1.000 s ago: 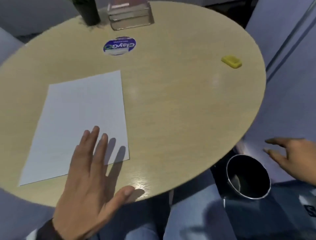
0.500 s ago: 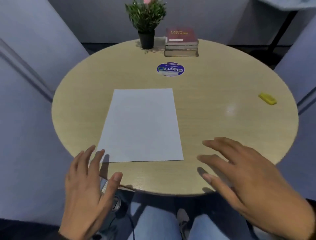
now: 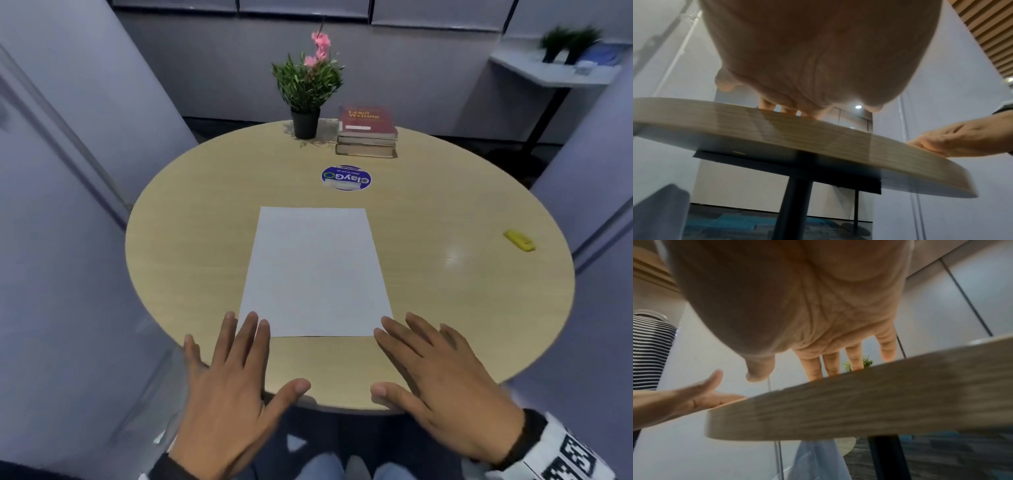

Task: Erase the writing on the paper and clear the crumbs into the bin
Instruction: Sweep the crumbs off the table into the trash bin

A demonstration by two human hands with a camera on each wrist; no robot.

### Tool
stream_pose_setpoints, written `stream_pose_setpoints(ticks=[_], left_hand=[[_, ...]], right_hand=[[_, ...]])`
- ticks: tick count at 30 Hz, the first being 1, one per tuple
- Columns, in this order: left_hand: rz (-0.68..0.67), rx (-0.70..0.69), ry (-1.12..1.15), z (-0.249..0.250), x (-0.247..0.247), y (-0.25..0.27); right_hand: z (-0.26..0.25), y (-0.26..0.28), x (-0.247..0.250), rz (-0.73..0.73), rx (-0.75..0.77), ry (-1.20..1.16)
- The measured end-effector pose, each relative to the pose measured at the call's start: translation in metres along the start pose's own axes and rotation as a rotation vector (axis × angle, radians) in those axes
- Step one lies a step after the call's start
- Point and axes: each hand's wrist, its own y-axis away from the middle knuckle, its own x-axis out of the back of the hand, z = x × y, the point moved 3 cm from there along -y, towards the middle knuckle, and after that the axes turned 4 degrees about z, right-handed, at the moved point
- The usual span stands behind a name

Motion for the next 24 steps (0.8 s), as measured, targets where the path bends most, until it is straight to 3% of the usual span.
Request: stream_pose_setpoints(ticks=[11,24], left_hand=[[-0.004,-0.110,0.001,0.060,-0.009,-0.025],[0.070,-0.155,0.002,0.062,-0.021,-0.031]], right_hand=[[0.055,0.031,-0.008,0.009,-0.141,-0.072],[0.067,0.028,-0.024,0.008,-0.145,-0.152]])
